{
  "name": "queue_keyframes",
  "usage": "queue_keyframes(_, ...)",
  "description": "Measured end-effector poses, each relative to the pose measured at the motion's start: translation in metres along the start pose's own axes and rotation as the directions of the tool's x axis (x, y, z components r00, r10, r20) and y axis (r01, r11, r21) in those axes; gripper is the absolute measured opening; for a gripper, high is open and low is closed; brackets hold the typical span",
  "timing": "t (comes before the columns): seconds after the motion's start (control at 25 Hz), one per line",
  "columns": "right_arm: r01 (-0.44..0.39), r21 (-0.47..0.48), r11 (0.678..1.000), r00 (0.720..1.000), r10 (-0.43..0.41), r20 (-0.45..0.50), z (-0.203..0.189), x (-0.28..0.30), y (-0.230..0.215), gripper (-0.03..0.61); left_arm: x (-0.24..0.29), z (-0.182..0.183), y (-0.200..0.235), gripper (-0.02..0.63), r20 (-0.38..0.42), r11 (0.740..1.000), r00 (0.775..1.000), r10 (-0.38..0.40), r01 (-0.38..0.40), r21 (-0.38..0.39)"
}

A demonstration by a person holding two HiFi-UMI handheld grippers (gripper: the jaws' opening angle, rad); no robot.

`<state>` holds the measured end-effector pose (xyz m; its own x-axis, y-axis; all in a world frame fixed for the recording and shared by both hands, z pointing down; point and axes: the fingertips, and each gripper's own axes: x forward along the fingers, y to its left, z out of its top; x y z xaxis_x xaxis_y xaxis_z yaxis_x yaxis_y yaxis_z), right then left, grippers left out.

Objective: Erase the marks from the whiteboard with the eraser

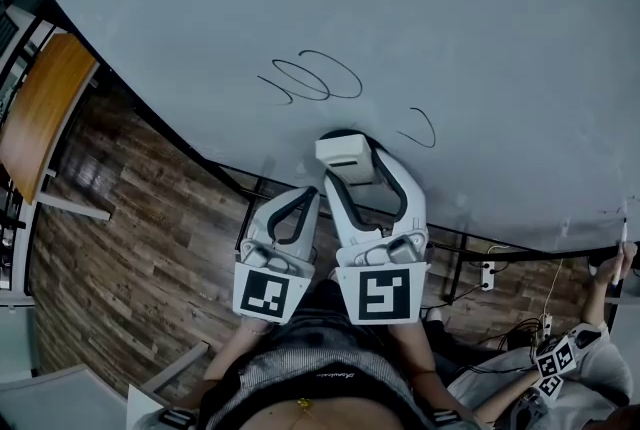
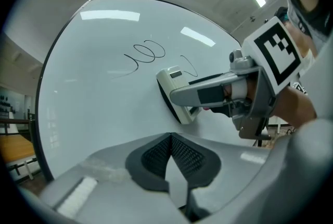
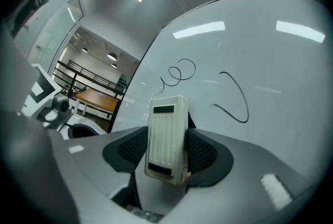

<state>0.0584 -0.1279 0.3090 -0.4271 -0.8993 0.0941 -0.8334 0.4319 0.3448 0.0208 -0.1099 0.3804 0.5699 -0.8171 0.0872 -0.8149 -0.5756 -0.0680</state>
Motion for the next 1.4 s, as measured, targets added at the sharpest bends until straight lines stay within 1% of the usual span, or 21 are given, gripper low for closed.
queue_keyframes(0.28, -0.02, 0.001, 1.0, 1.0, 0.02, 0.022, 0.013, 0.023, 0.024, 0.241, -0.01, 0.004, 0.03, 0.0, 0.014, 1.0, 1.0, 0.002, -0.002, -0.004)
queue_keyframes(0.48, -0.022, 0.042, 0.999, 0.999, 0.021, 0.029, 0.027, 0.037, 0.037, 0.241, -0.016, 0.006, 0.055, 0.0, 0.018, 1.0, 1.0, -0.002, 0.002, 0.009)
queue_keyframes(0.6, -0.041, 0.076, 0.996, 0.997, 0.037, 0.061, 0.04, 0.046, 0.043, 0.241, -0.018, 0.005, 0.068, 0.0, 0.024, 1.0, 1.0, -0.011, 0.01, 0.009)
queue_keyframes(0.8, -0.078, 0.09, 0.993, 0.991, 0.068, 0.118, 0.071, 0.062, 0.06, 0.241, -0.026, 0.003, 0.085, 0.0, 0.032, 0.999, 0.999, -0.032, 0.032, 0.014)
queue_keyframes(0.92, -0.097, 0.083, 0.992, 0.983, 0.083, 0.161, 0.092, 0.072, 0.074, 0.241, -0.034, 0.002, 0.099, 0.0, 0.042, 1.0, 0.999, -0.022, 0.022, -0.002)
queue_keyframes(1.04, -0.113, 0.06, 0.992, 0.977, 0.1, 0.188, 0.102, 0.083, 0.085, 0.241, -0.038, 0.001, 0.113, 0.0, 0.046, 1.0, 0.999, 0.001, 0.0, -0.016)
queue_keyframes(1.12, -0.128, 0.049, 0.991, 0.974, 0.117, 0.192, 0.105, 0.093, 0.094, 0.241, -0.04, 0.001, 0.125, 0.0, 0.047, 0.999, 0.999, 0.028, -0.027, -0.021)
queue_keyframes(1.24, -0.158, 0.034, 0.987, 0.973, 0.149, 0.173, 0.106, 0.106, 0.107, 0.241, -0.043, -0.004, 0.14, 0.0, 0.032, 0.998, 0.998, 0.061, -0.06, -0.036)
queue_keyframes(1.4, -0.161, 0.02, 0.987, 0.971, 0.155, 0.18, 0.108, 0.108, 0.112, 0.241, -0.042, -0.006, 0.146, 0.0, 0.031, 0.998, 0.997, 0.064, -0.063, -0.028)
